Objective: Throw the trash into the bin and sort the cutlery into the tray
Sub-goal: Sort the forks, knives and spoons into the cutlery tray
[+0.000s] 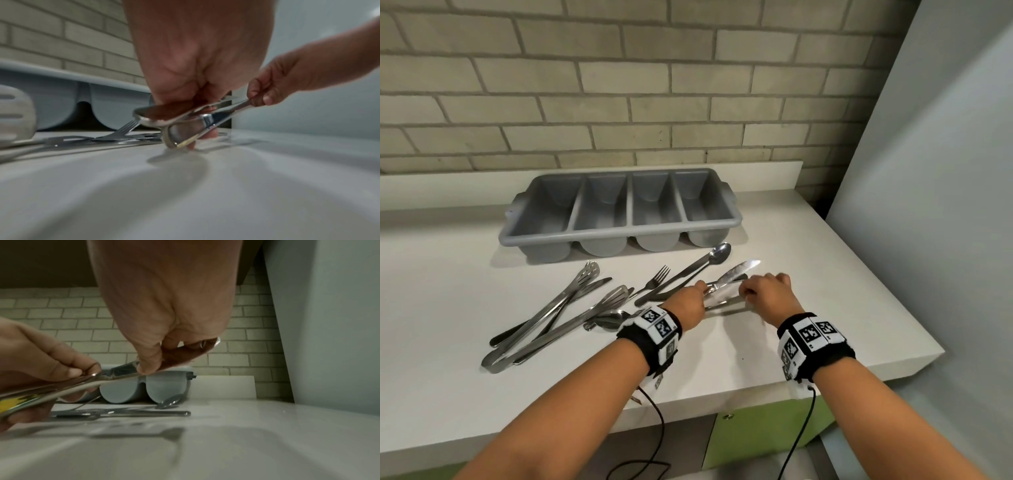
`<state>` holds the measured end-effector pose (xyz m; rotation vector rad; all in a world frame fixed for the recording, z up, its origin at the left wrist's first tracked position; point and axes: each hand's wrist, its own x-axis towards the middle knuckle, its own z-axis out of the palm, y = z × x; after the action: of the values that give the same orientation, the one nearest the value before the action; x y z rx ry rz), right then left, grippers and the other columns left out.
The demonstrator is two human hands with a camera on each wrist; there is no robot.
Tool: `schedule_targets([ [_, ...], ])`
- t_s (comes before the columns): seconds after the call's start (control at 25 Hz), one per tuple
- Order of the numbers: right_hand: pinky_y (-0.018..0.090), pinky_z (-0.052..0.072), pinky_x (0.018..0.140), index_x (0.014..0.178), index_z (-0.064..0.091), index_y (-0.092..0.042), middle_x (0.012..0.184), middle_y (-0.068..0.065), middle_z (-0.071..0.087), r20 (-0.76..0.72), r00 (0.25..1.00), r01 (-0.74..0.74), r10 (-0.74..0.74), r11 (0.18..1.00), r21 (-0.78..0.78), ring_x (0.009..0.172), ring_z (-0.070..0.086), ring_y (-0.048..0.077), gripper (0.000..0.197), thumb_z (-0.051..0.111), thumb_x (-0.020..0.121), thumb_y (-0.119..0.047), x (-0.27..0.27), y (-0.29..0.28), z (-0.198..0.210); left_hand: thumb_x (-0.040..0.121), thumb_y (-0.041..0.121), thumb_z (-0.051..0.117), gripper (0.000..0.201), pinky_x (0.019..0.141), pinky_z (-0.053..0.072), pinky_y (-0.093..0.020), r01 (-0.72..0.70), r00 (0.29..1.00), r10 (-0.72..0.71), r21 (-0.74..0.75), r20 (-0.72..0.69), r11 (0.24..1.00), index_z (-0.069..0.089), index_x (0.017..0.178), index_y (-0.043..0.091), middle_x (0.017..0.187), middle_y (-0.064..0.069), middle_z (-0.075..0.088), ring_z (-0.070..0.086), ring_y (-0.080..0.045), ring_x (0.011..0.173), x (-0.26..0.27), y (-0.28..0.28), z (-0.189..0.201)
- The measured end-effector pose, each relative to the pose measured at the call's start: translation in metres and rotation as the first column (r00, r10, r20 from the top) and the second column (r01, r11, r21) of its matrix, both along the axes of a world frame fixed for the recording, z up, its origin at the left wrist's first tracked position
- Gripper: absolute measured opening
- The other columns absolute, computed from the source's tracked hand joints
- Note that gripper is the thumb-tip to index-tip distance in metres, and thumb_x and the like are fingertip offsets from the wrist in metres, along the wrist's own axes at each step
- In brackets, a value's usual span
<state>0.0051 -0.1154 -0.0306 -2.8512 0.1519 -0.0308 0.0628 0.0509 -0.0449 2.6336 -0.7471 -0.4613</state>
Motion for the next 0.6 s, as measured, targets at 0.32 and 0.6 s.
schedule_targets([
  [0.32, 0.034, 0.027, 0.099, 0.090, 0.066, -0.011, 0.097, 0.005, 0.068, 0.125, 0.976, -0.187, 0.177, 0.980, 0.067, 0.099, 0.055, 0.025, 0.008, 0.064, 0.083, -0.013, 0.019, 0.001, 0.026, 0.099, 0.020, 0.038, 0.032, 0.053, 0.033, -0.022, -0.169, 0.968, 0.061, -0.457, -0.242, 0.873, 0.059, 0.109, -0.002, 0.073, -0.010, 0.057, 0.046, -0.024, 0.065, -0.014, 0.017, 0.008],
  [0.6, 0.008, 0.030, 0.086, 0.098, 0.067, -0.009, 0.107, 0.009, 0.057, 0.559, 0.828, -0.196, 0.047, 0.958, 0.210, 0.103, 0.048, 0.018, 0.022, 0.069, 0.077, -0.003, 0.029, 0.028, 0.041, 0.098, 0.018, 0.042, 0.022, 0.049, 0.031, -0.025, -0.265, 0.952, 0.149, -0.475, -0.267, 0.839, 0.057, 0.101, 0.003, 0.064, -0.016, 0.042, 0.040, -0.013, 0.055, -0.002, 0.064, 0.033],
])
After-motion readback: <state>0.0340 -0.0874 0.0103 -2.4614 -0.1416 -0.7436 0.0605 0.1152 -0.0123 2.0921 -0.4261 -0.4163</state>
